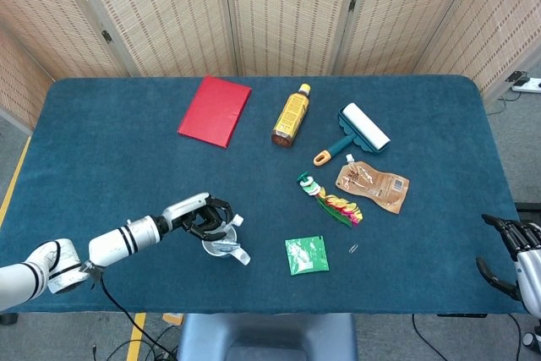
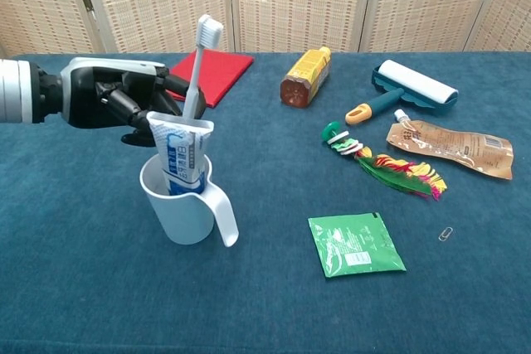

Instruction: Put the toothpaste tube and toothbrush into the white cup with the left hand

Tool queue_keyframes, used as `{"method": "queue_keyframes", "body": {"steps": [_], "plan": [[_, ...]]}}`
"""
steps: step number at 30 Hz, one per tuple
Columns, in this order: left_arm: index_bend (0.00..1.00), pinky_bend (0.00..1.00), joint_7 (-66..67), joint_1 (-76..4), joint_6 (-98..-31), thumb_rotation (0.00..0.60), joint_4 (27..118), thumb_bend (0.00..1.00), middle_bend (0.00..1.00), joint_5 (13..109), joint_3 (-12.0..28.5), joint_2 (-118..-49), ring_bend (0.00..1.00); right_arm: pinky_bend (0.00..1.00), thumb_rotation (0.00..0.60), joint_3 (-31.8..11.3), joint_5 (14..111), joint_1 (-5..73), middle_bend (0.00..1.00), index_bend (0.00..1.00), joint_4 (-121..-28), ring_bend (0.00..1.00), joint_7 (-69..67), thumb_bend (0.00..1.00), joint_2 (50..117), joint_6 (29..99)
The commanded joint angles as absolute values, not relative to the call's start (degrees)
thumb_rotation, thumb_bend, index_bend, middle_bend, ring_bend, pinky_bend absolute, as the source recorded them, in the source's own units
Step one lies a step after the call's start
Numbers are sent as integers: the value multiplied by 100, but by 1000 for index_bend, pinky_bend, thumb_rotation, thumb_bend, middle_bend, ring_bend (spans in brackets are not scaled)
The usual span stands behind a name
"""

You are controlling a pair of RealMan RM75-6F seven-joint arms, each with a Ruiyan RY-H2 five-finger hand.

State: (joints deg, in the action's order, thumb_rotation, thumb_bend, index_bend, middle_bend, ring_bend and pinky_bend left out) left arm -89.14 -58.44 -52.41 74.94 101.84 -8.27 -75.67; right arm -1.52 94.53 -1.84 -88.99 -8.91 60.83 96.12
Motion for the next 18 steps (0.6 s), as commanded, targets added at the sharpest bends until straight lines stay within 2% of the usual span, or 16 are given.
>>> {"method": "queue_keyframes", "body": {"steps": [1, 6, 10, 13, 15, 18], "plan": [[579, 854, -8780, -5862, -5267, 600, 7485, 423, 912, 10183, -887, -7590, 816, 264, 600, -152, 9451, -185, 293, 193, -8895, 249, -897, 224, 6086, 9612], [484, 789, -8718, -5903, -5314, 600, 7480, 423, 861, 10213, -967, -7580, 770, 264, 600, -153, 9457, -202, 293, 193, -8888, 249, -914, 224, 6081, 9646], [324, 744, -8735, -5934, -5372, 600, 7473, 423, 787, 10228, -1011, -7557, 700, 264, 600, -151, 9454, -217, 293, 193, -8874, 249, -928, 224, 6083, 9665], [267, 723, -8756, -5954, -5404, 600, 7479, 423, 747, 10218, -1034, -7535, 660, 264, 600, -151, 9458, -223, 293, 193, -8857, 249, -940, 224, 6092, 9678], [236, 709, -8795, -5951, -5445, 599, 7479, 423, 692, 10183, -1033, -7516, 606, 264, 600, -152, 9461, -223, 293, 193, -8849, 249, -948, 224, 6094, 9682], [203, 646, -8864, -5908, -5543, 596, 7481, 423, 569, 10075, -995, -7462, 470, 264, 600, -157, 9458, -225, 293, 193, -8837, 249, -967, 224, 6093, 9690]]}}
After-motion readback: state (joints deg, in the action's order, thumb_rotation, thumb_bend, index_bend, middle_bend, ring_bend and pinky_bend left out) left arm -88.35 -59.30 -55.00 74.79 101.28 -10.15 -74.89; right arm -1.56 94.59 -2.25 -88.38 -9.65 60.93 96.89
